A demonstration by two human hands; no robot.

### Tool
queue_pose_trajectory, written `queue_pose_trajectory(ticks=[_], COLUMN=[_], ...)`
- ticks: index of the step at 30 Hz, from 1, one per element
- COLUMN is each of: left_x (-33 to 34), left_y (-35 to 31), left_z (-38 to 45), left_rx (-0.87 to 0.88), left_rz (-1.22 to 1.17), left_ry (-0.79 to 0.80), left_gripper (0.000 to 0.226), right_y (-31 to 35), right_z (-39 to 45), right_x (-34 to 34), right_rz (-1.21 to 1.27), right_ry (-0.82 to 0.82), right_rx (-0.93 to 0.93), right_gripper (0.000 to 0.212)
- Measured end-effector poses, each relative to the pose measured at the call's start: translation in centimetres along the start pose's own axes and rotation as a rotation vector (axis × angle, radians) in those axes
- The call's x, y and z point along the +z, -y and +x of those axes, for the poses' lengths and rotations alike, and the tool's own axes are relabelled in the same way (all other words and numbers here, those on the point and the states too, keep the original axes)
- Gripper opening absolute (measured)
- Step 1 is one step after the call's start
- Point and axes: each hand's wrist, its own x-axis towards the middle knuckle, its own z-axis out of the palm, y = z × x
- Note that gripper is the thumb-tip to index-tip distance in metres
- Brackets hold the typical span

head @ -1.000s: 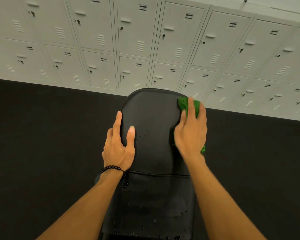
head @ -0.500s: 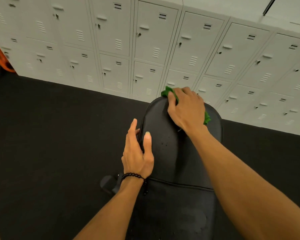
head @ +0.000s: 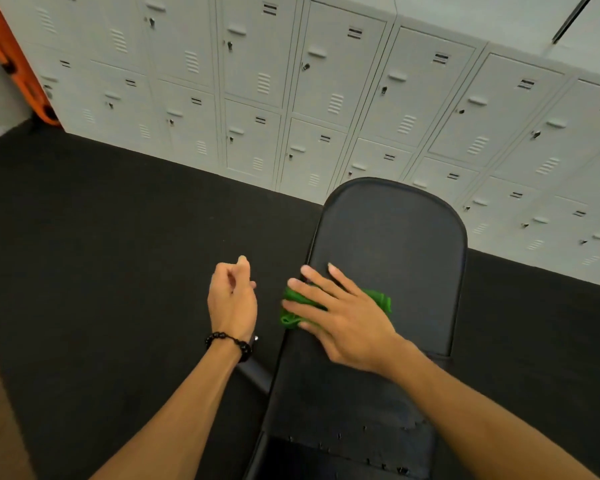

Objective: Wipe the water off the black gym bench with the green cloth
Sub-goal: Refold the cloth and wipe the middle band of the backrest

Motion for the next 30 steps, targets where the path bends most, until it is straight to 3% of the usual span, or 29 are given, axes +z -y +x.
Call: queue_pose_trajectory(ticks=[3, 7, 10, 11, 13, 15, 17, 19, 21, 23, 25, 27, 30], left_x=[-2.0, -3.1, -2.0, -1.5, -0.6, 0.1, 0.6, 0.8, 1.0, 1.2, 1.5, 1.6, 1.6], left_y=[-0.4, -0.7, -1.6, -2.0, -2.6, -3.1, -3.4, -3.2, -3.0, -2.8, -2.9, -3.1, -3.1], left_z=[0.4, 0.5, -0.4, -0.8, -1.7, -2.2, -2.6, -2.8, -3.2, -3.8, -4.2, -4.1, -3.9], left_rx=[0.057, 0.166, 0.255, 0.268, 0.272, 0.286, 0.338, 0.407, 0.441, 0.419, 0.348, 0.301, 0.329], left_rz=[0.119, 0.220, 0.229, 0.212, 0.148, 0.131, 0.172, 0.235, 0.295, 0.307, 0.265, 0.250, 0.273], left_ry=[0.058, 0.075, 0.128, 0.145, 0.158, 0.183, 0.273, 0.380, 0.481, 0.557, 0.552, 0.503, 0.486], left_gripper=[0.048, 0.058, 0.036, 0.025, 0.012, 0.018, 0.025, 0.031, 0.036, 0.041, 0.043, 0.042, 0.043], right_y=[-3.2, -7.9, -7.1, -6.0, -2.6, 0.6, 0.6, -1.9, -5.0, -6.9, -6.9, -5.3, -1.4], right_z=[-5.1, -4.9, 1.0, 2.3, 2.4, -0.8, -4.8, -7.3, -7.7, -5.6, -2.2, 0.3, -0.2], right_x=[-0.5, -1.7, -1.6, -1.2, 0.2, 1.0, 1.0, 0.6, -0.3, -1.4, -2.0, -1.9, -0.9], right_rz=[-0.048, 0.020, 0.084, 0.095, 0.074, 0.047, 0.022, -0.034, -0.037, 0.007, 0.058, 0.077, 0.083], right_ry=[-0.091, -0.280, -0.381, -0.383, -0.292, -0.136, -0.074, -0.143, -0.258, -0.372, -0.429, -0.448, -0.359], right_rx=[0.056, 0.544, 0.794, 0.767, 0.535, 0.251, 0.129, 0.167, 0.395, 0.679, 0.878, 0.854, 0.522], right_gripper=[0.048, 0.047, 0.044, 0.044, 0.046, 0.048, 0.052, 0.060, 0.060, 0.046, 0.038, 0.035, 0.040])
